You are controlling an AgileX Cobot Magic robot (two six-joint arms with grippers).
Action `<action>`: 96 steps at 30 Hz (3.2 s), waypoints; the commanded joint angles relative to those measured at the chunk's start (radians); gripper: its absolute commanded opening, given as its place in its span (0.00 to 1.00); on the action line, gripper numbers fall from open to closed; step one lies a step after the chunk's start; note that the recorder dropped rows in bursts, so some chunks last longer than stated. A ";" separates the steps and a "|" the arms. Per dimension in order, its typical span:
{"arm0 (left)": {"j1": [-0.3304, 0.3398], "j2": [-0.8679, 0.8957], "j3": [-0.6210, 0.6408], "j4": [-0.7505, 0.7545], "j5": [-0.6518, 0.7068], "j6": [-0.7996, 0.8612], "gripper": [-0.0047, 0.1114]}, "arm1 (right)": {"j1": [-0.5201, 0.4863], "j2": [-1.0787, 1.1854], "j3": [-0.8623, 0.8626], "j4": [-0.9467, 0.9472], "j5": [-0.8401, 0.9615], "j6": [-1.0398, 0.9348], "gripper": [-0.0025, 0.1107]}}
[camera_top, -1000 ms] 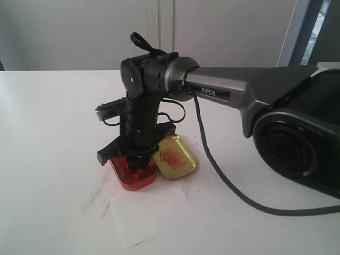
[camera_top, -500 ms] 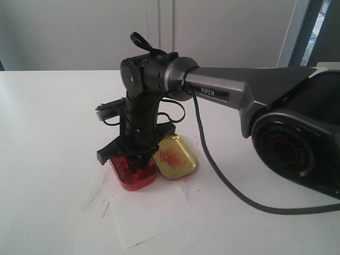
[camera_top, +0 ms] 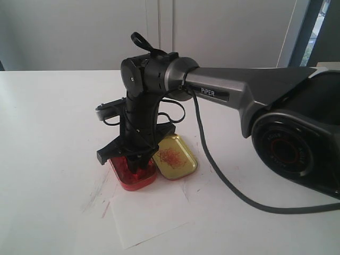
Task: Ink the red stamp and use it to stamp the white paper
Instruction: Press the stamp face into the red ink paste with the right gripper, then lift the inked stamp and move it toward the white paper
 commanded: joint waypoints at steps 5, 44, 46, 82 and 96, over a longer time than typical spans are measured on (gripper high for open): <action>-0.001 -0.005 0.004 -0.009 0.004 0.001 0.04 | -0.002 0.019 0.026 -0.030 -0.006 -0.012 0.02; -0.001 -0.005 0.004 -0.009 0.002 0.001 0.04 | -0.002 -0.110 0.020 -0.051 -0.047 -0.004 0.02; -0.001 -0.005 0.004 -0.009 0.002 0.001 0.04 | -0.002 -0.110 0.020 -0.051 -0.047 -0.004 0.02; -0.001 -0.005 0.004 -0.009 0.002 0.001 0.04 | -0.002 -0.122 0.020 -0.050 0.016 -0.004 0.02; -0.001 -0.005 0.004 -0.009 0.002 0.001 0.04 | 0.067 -0.202 0.039 -0.048 0.060 -0.007 0.02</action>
